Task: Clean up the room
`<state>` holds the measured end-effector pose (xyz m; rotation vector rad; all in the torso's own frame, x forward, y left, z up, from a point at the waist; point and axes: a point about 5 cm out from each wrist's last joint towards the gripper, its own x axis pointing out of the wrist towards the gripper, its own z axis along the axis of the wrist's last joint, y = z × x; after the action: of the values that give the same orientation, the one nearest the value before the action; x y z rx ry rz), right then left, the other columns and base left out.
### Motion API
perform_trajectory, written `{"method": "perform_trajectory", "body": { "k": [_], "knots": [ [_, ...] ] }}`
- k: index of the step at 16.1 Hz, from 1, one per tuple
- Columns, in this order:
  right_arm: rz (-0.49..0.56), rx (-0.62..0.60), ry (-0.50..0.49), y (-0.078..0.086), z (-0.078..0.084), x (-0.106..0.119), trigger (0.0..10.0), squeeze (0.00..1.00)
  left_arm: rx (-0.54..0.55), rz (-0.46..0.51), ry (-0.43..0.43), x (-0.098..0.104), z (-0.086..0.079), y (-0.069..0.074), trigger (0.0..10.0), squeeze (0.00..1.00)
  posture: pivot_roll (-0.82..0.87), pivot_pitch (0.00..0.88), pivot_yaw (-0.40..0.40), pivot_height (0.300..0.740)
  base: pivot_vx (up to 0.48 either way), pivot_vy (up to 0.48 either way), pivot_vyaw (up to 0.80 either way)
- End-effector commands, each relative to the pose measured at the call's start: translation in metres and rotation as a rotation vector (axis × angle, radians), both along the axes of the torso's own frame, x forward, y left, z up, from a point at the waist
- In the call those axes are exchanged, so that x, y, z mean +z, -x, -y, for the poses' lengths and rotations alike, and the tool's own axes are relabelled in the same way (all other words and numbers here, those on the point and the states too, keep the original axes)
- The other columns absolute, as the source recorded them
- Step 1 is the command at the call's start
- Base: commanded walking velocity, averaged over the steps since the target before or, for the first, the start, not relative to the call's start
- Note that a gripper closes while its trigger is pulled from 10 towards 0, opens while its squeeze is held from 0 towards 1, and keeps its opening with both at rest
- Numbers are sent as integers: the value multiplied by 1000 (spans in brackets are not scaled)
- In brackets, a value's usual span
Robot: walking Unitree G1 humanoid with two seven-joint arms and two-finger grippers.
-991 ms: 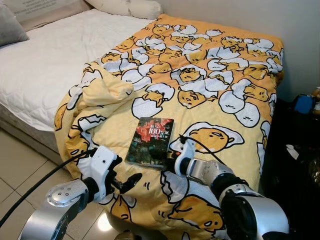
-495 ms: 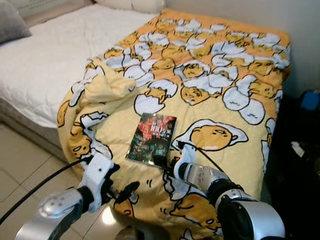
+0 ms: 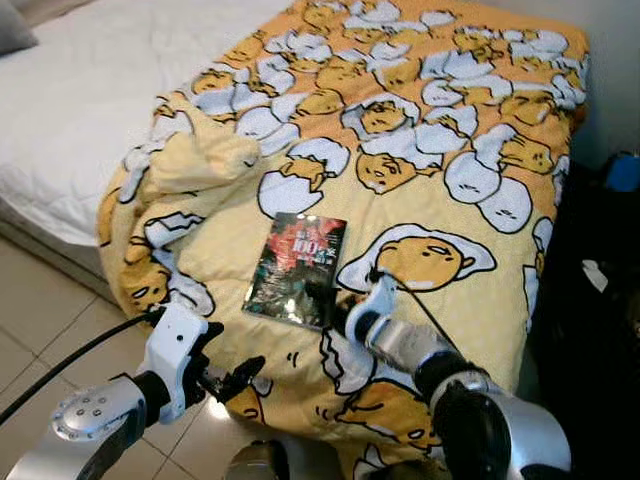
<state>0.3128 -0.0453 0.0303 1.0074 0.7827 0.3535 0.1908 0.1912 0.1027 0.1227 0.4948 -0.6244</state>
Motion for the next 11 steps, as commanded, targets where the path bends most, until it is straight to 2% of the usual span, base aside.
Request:
{"method": "perform_trajectory", "body": {
  "k": [1, 7, 11],
  "knots": [
    [55, 40, -112, -7, -34, 24, 10000, 0, -11, 15, -15, 2, 0, 1, 10000, 0, 204, 150, 21, 740, 0, 0, 0],
    [39, 32, -169, -10, -39, 32, 10000, 0, 0, 15, -15, 1, -4, -2, 10000, 0, 193, 114, 22, 740, 0, 0, 0],
    [-1, 103, 17, 8, -47, 10, 10000, 0, -18, -7, -7, -2, 4, 5, 10000, 0, 210, 149, 27, 740, 0, 0, 0]
  ]
}}
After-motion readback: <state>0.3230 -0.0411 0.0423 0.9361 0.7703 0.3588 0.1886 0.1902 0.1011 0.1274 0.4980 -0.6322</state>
